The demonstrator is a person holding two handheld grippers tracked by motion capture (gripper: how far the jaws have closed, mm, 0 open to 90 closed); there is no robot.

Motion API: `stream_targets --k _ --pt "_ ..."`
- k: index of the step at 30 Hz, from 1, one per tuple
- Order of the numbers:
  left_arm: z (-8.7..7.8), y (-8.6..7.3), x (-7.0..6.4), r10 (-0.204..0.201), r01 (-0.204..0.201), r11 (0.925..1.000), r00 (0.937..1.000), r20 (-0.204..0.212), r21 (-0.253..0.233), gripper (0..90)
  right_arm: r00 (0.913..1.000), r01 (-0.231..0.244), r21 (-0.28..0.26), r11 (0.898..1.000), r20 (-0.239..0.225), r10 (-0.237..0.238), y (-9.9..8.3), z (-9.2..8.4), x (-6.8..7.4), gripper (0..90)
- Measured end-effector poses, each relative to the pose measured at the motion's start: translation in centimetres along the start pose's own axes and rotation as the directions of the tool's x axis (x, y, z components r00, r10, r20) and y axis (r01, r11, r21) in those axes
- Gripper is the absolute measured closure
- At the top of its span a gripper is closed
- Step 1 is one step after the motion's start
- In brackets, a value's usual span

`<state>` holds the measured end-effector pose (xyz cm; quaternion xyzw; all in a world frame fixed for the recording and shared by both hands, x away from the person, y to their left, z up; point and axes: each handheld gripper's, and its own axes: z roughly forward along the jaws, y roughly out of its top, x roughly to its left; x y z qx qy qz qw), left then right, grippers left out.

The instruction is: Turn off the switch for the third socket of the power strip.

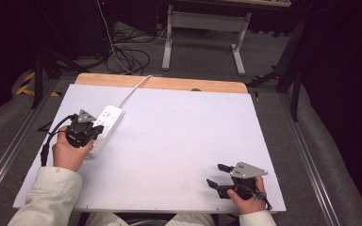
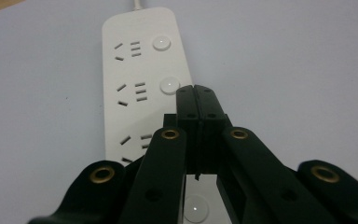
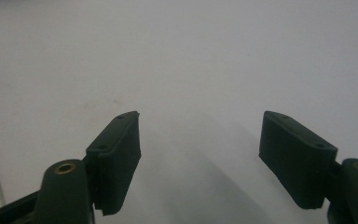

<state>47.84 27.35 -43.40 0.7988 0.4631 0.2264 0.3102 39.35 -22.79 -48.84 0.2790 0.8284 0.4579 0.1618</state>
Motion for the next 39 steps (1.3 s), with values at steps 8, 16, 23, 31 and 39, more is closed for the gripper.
stream_targets --k 8,16,23,31,39 --pt "-1.2 0.3 -0.3 0.023 -0.023 0.9997 0.9997 -0.001 -0.001 90.0 1.0000 -0.002 0.000 1.000 0.002 0.002 0.0 -0.1 0.0 29.4" --pt "-2.5 0.9 -0.6 0.029 -0.029 0.9995 0.9994 0.018 -0.014 90.0 1.0000 -0.002 -0.001 1.000 0.004 0.002 0.0 -0.1 0.0 29.4" --pt "-2.9 1.0 -0.6 0.017 -0.016 0.9996 0.9993 0.035 -0.022 87.4 1.0000 -0.004 0.003 1.000 0.003 0.004 -0.1 0.0 0.0 29.4" --pt "-4.2 1.1 -1.1 0.056 -0.052 0.9956 0.9969 0.056 -0.079 64.8 1.0000 -0.005 -0.001 1.000 0.004 0.005 -0.1 -0.1 0.0 29.4" --pt "-6.3 1.0 -1.9 0.078 -0.060 0.9880 0.9889 0.127 -0.143 47.0 1.0000 -0.005 0.003 1.000 0.004 0.005 -0.1 -0.1 0.0 29.4"
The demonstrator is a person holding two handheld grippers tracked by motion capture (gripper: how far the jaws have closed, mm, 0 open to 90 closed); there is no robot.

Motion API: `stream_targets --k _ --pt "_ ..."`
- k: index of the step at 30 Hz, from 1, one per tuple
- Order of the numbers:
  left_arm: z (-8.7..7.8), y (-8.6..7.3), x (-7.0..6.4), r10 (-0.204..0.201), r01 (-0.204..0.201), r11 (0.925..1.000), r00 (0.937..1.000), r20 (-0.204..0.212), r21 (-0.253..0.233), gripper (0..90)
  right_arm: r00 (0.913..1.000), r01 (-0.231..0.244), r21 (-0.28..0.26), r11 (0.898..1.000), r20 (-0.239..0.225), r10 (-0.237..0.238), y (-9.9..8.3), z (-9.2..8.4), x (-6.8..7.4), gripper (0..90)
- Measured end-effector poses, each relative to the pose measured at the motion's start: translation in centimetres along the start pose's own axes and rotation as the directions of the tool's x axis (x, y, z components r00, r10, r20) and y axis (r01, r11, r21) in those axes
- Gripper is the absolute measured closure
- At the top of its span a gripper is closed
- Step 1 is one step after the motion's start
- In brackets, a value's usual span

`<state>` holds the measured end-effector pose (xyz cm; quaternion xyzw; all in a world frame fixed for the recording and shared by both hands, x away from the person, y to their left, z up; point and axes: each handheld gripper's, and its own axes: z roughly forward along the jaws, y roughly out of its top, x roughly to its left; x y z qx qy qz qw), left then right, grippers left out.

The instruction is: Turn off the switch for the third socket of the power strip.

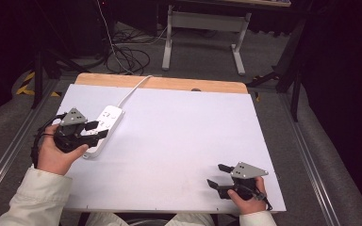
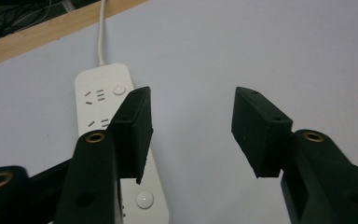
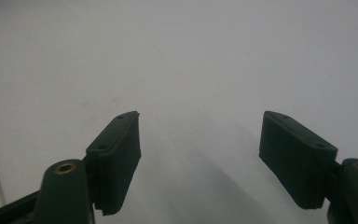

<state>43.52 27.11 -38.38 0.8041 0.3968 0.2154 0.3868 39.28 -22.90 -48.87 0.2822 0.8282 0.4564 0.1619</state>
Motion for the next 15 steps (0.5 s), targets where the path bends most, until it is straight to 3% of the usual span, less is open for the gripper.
stream_targets --k 3,6,10,12,15 --pt "-0.5 0.0 -0.4 -0.018 0.018 0.9998 0.9985 0.051 -0.002 40.6 1.0000 0.000 -0.002 1.000 0.000 0.000 0.0 0.0 0.0 29.4" --pt "-1.4 0.1 -0.8 -0.027 0.030 0.9989 0.9967 0.077 -0.036 37.7 1.0000 0.000 -0.004 1.000 -0.001 0.000 0.0 0.0 0.0 29.4" --pt "-2.2 0.2 -1.2 -0.047 0.058 0.9961 0.9878 0.149 -0.067 34.8 1.0000 0.000 -0.005 1.000 -0.001 0.000 0.0 0.0 0.1 29.4" --pt "-2.4 0.1 -1.6 -0.037 0.049 0.9970 0.9826 0.182 -0.060 34.6 1.0000 0.001 -0.003 1.000 -0.001 -0.001 0.0 -0.1 0.1 29.4" --pt "-2.7 -0.1 -2.3 -0.011 0.023 0.9978 0.9828 0.184 -0.062 33.9 1.0000 0.002 -0.001 1.000 -0.004 -0.002 0.0 0.0 0.1 29.4"
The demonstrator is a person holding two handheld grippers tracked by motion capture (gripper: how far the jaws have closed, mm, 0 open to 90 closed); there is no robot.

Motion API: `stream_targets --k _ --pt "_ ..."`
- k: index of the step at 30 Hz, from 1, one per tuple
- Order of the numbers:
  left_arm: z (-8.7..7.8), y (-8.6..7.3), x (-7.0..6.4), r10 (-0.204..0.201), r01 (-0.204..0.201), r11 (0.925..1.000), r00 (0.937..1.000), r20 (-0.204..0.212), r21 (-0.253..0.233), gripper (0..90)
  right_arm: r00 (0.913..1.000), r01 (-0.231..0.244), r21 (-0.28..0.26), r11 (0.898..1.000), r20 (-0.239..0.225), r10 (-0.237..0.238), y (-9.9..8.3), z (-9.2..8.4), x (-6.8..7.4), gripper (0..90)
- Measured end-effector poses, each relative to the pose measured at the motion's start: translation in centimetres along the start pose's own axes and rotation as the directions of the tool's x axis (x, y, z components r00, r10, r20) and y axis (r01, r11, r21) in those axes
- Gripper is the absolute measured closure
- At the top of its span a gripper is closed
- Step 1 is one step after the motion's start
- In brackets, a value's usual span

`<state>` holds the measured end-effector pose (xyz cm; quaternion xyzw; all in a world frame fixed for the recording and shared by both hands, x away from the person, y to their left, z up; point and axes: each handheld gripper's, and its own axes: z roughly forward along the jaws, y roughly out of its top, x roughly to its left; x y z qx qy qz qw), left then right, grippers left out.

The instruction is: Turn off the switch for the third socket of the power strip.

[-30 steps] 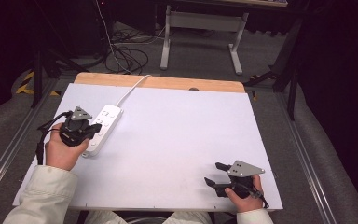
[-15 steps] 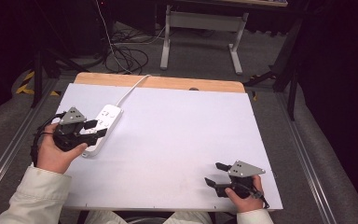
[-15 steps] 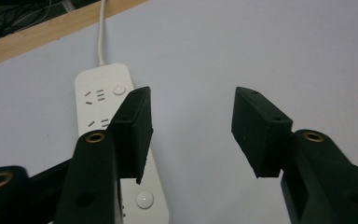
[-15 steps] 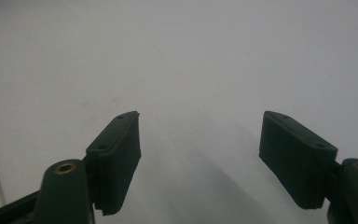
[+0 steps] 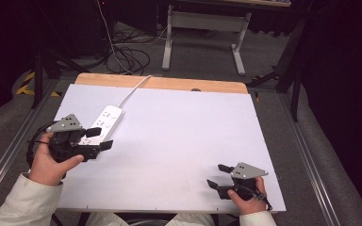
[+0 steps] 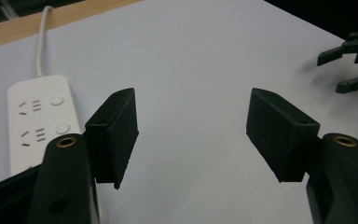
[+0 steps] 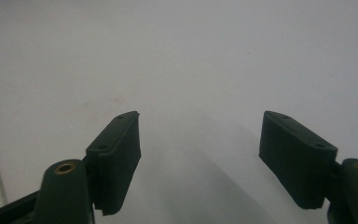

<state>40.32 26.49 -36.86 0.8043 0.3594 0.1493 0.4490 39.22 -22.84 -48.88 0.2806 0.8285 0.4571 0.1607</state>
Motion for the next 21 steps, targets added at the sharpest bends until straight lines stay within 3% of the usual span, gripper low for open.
stream_targets --k 3,6,8,12,15,21 --pt "-0.4 -0.2 -0.8 -0.003 0.003 0.9997 0.9999 0.014 -0.025 33.5 1.0000 0.002 0.000 1.000 0.000 -0.002 0.0 0.0 0.0 29.4" --pt "-0.6 -0.6 -1.4 0.026 -0.026 0.9978 0.9997 -0.004 -0.061 32.5 1.0000 0.002 -0.001 1.000 0.000 -0.002 0.0 0.0 0.0 29.4" --pt "-0.6 -1.1 -1.7 0.017 -0.017 0.9971 0.9999 0.002 -0.075 28.4 1.0000 0.003 -0.002 1.000 0.001 -0.003 0.0 0.0 0.1 29.4" --pt "-0.5 -2.5 -2.0 0.014 -0.015 0.9954 0.9998 -0.011 -0.095 26.9 1.0000 0.003 -0.002 1.000 0.000 -0.003 0.0 -0.1 0.0 29.4" --pt "-0.4 -3.4 -2.3 0.039 -0.043 0.9927 0.9982 -0.045 -0.113 24.8 1.0000 0.002 -0.001 1.000 0.000 -0.002 0.0 0.0 0.0 29.3" --pt "0.1 -5.5 -2.8 0.060 -0.064 0.9885 0.9977 -0.033 -0.137 23.9 1.0000 0.002 -0.001 1.000 0.000 -0.002 0.0 0.0 0.1 29.1"
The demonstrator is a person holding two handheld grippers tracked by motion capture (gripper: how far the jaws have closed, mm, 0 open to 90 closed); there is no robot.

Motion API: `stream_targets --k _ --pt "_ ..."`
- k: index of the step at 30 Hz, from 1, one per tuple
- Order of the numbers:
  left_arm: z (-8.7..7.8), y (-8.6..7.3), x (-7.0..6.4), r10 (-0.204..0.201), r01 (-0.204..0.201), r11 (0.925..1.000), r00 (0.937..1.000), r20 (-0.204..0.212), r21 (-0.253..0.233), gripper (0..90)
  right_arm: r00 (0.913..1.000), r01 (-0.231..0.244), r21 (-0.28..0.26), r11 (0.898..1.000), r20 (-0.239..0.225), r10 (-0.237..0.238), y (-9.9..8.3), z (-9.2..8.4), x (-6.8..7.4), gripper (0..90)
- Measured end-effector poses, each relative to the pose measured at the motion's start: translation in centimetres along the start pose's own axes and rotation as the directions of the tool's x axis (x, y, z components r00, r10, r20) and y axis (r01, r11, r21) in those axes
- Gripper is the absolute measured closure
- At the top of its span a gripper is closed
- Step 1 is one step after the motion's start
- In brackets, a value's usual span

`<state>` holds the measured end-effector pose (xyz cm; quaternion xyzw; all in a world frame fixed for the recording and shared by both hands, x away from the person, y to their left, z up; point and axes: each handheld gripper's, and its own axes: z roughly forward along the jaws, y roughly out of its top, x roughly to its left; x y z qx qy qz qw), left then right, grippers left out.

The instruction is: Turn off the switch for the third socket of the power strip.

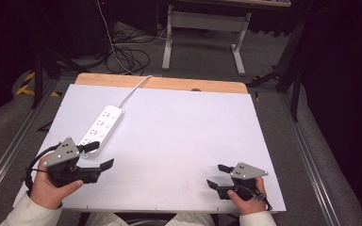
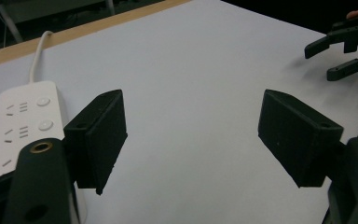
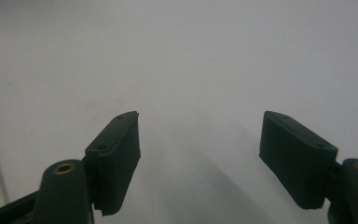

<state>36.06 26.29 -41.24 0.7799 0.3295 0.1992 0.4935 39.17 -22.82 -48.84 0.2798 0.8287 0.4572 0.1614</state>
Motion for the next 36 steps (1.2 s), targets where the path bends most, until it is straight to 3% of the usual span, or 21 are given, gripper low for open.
stream_targets --k 15,21,23,26,30,34,36 --pt "0.7 -4.7 0.5 0.005 -0.005 0.9999 0.9999 -0.009 -0.016 20.3 1.0000 0.000 0.002 1.000 0.000 0.000 0.0 0.0 0.0 28.7" --pt "1.1 -6.2 0.9 0.018 -0.018 0.9998 0.9998 -0.012 0.013 18.3 1.0000 0.001 0.001 1.000 0.000 -0.001 0.0 0.0 0.0 28.4" --pt "1.2 -6.4 0.9 0.011 -0.011 0.9998 0.9998 -0.016 0.018 17.3 1.0000 0.001 0.000 1.000 0.001 -0.001 0.0 0.0 0.0 28.2" --pt "1.3 -6.5 1.1 -0.032 0.032 0.9995 0.9993 -0.018 0.000 17.3 1.0000 0.003 0.000 1.000 0.000 -0.003 0.0 -0.1 0.0 28.1" --pt "1.6 -6.5 1.2 -0.054 0.055 0.9984 0.9978 -0.039 0.015 17.3 1.0000 0.006 0.000 1.000 0.000 -0.006 0.0 -0.1 0.0 28.1" --pt "1.6 -6.5 1.5 -0.047 0.048 0.9987 0.9974 -0.055 0.018 17.2 1.0000 0.006 0.001 1.000 0.000 -0.006 0.0 -0.1 0.0 28.1" --pt "1.6 -6.6 1.7 -0.023 0.024 0.9996 0.9974 -0.069 0.017 17.0 1.0000 0.006 0.002 1.000 -0.002 -0.006 0.0 -0.1 0.0 28.1"
